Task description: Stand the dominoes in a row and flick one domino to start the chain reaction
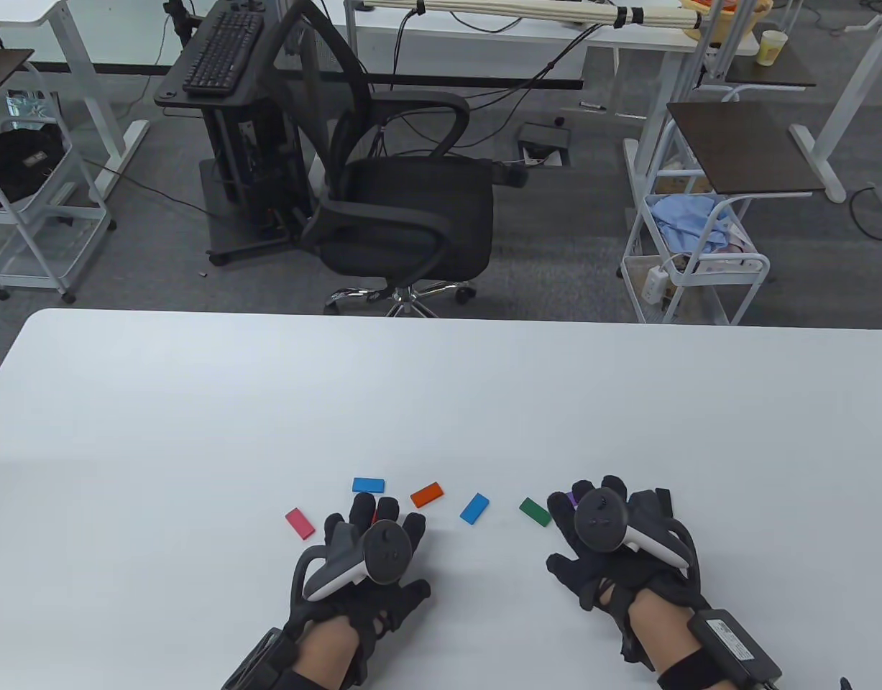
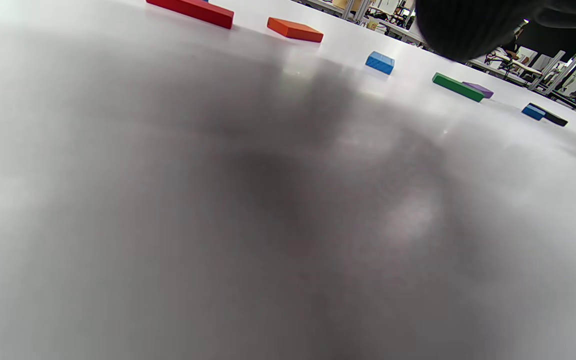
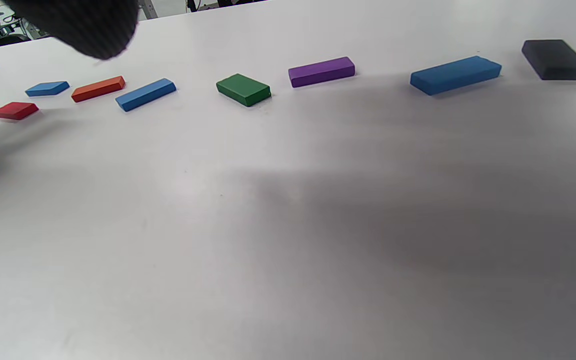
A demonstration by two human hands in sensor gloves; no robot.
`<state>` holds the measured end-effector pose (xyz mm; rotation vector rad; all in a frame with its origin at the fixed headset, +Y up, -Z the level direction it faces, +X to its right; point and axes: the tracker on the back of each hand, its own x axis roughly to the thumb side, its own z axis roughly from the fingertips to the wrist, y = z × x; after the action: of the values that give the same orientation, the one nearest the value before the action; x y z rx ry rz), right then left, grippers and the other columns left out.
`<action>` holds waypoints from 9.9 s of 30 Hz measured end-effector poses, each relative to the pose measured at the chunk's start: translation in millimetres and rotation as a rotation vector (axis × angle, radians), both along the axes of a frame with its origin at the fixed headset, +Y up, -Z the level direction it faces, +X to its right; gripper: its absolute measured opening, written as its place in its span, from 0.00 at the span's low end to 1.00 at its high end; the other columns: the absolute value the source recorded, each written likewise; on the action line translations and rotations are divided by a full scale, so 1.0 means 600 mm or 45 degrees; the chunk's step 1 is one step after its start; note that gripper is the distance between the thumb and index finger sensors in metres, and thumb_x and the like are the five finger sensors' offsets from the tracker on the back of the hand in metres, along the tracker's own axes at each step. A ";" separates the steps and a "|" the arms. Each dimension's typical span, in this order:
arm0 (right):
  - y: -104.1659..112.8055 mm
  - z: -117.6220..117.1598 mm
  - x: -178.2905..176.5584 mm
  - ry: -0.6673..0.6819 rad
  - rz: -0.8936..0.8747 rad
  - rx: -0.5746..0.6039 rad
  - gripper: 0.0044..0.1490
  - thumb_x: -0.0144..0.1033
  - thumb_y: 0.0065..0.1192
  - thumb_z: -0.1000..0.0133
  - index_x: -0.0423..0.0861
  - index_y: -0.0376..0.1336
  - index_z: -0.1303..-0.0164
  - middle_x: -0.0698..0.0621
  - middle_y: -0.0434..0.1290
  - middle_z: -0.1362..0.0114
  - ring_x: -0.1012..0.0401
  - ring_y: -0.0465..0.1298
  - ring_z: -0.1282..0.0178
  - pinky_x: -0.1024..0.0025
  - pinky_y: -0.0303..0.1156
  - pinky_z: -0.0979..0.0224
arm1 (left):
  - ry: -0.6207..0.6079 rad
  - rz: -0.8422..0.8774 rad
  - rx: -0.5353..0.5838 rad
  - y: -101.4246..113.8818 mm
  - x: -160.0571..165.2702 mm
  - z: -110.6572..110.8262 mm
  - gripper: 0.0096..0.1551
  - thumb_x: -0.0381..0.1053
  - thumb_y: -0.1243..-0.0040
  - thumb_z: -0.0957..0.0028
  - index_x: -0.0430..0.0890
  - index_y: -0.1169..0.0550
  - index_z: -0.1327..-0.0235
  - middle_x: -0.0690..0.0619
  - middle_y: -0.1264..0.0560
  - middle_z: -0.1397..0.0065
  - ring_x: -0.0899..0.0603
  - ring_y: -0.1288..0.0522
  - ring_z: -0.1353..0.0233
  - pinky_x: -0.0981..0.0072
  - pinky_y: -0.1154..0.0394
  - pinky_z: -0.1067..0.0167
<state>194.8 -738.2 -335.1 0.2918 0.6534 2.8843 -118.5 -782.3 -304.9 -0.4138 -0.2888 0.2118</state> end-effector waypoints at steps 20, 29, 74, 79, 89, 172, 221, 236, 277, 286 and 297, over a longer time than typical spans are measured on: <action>-0.045 -0.092 -0.075 0.025 0.238 -0.037 0.51 0.52 0.63 0.42 0.59 0.33 0.26 0.49 0.42 0.14 0.43 0.25 0.20 0.37 0.20 0.25 | -0.013 0.014 -0.012 0.000 0.002 -0.002 0.50 0.70 0.50 0.50 0.59 0.61 0.25 0.48 0.74 0.19 0.37 0.82 0.23 0.28 0.76 0.33; -0.044 -0.112 -0.113 0.041 0.414 0.111 0.48 0.43 0.70 0.45 0.56 0.42 0.25 0.50 0.58 0.20 0.42 0.43 0.18 0.36 0.27 0.22 | -0.019 0.013 -0.009 -0.001 0.005 -0.002 0.50 0.71 0.54 0.51 0.60 0.62 0.25 0.48 0.73 0.18 0.37 0.81 0.23 0.28 0.77 0.34; -0.008 -0.092 -0.084 -0.034 0.145 0.377 0.33 0.40 0.73 0.47 0.49 0.62 0.33 0.43 0.69 0.31 0.42 0.58 0.27 0.35 0.36 0.21 | -0.058 0.037 -0.001 -0.001 0.014 0.000 0.50 0.71 0.54 0.51 0.59 0.63 0.26 0.48 0.74 0.19 0.37 0.81 0.23 0.28 0.76 0.33; 0.002 -0.093 -0.074 -0.088 0.009 0.377 0.32 0.40 0.72 0.47 0.51 0.61 0.34 0.44 0.69 0.30 0.42 0.58 0.26 0.34 0.36 0.21 | -0.058 0.038 -0.004 -0.001 0.013 0.000 0.50 0.71 0.54 0.51 0.59 0.63 0.26 0.48 0.74 0.19 0.37 0.81 0.23 0.28 0.76 0.33; 0.001 -0.095 -0.072 -0.159 -0.126 0.395 0.32 0.36 0.71 0.46 0.51 0.58 0.34 0.45 0.69 0.28 0.43 0.57 0.23 0.35 0.36 0.20 | -0.057 0.041 -0.004 0.001 0.013 0.001 0.50 0.71 0.54 0.51 0.59 0.62 0.26 0.48 0.74 0.19 0.37 0.81 0.23 0.28 0.76 0.33; -0.054 -0.111 -0.021 -0.130 0.316 0.246 0.37 0.35 0.72 0.46 0.58 0.55 0.29 0.54 0.64 0.24 0.43 0.50 0.21 0.36 0.34 0.20 | -0.046 0.034 -0.027 0.004 0.012 0.001 0.50 0.70 0.53 0.50 0.59 0.62 0.26 0.48 0.74 0.19 0.36 0.81 0.23 0.28 0.76 0.33; -0.011 -0.096 -0.002 -0.286 -0.090 0.375 0.33 0.37 0.70 0.48 0.52 0.57 0.35 0.47 0.69 0.30 0.44 0.60 0.27 0.35 0.38 0.20 | -0.057 0.063 -0.010 0.005 0.014 0.000 0.49 0.70 0.54 0.50 0.59 0.62 0.25 0.48 0.74 0.19 0.37 0.81 0.23 0.28 0.76 0.33; -0.032 -0.106 -0.011 -0.332 -0.226 0.292 0.33 0.34 0.70 0.47 0.52 0.56 0.34 0.46 0.70 0.29 0.43 0.59 0.25 0.35 0.37 0.20 | -0.053 0.062 -0.015 0.006 0.014 0.000 0.49 0.70 0.54 0.50 0.59 0.62 0.25 0.48 0.74 0.19 0.36 0.81 0.23 0.28 0.76 0.33; 0.012 -0.104 0.066 -0.379 -0.158 0.251 0.46 0.44 0.75 0.48 0.52 0.50 0.27 0.46 0.62 0.22 0.40 0.50 0.20 0.34 0.33 0.21 | -0.055 0.055 -0.014 0.008 0.015 0.000 0.49 0.70 0.54 0.50 0.58 0.61 0.25 0.48 0.74 0.19 0.36 0.81 0.23 0.28 0.76 0.33; 0.021 -0.106 0.123 -0.414 -0.028 0.237 0.43 0.38 0.74 0.47 0.55 0.50 0.27 0.50 0.62 0.20 0.40 0.46 0.19 0.34 0.31 0.21 | -0.064 0.046 -0.015 0.008 0.018 0.001 0.49 0.70 0.54 0.50 0.58 0.61 0.25 0.48 0.74 0.19 0.36 0.81 0.23 0.28 0.76 0.33; -0.028 -0.098 0.149 -0.347 -0.019 0.058 0.42 0.33 0.73 0.45 0.61 0.50 0.28 0.57 0.56 0.17 0.41 0.37 0.18 0.36 0.28 0.21 | -0.073 0.043 -0.024 0.006 0.021 0.002 0.49 0.70 0.54 0.50 0.58 0.61 0.25 0.48 0.74 0.19 0.36 0.81 0.23 0.28 0.76 0.33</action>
<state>284.0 -755.3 -393.8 -0.0904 0.5345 2.8527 -105.8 -778.7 -303.5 -0.4342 -0.3507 0.2361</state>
